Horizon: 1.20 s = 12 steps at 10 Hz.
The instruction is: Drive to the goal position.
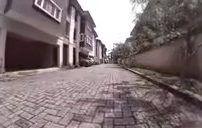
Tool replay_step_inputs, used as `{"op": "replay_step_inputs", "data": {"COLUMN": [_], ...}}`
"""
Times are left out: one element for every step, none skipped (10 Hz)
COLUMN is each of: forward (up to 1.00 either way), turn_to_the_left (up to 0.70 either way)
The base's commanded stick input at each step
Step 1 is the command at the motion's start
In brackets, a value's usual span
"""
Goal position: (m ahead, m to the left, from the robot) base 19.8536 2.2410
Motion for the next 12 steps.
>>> {"op": "replay_step_inputs", "data": {"forward": [0.50,0.50,0.50,0.50,0.50,0.50,0.50,0.50,0.50,0.50,0.50,0.50], "turn_to_the_left": [-0.34,-0.46,-0.31,-0.06,-0.02,0.00,0.00,0.00,0.00,0.00,0.00,0.00]}}
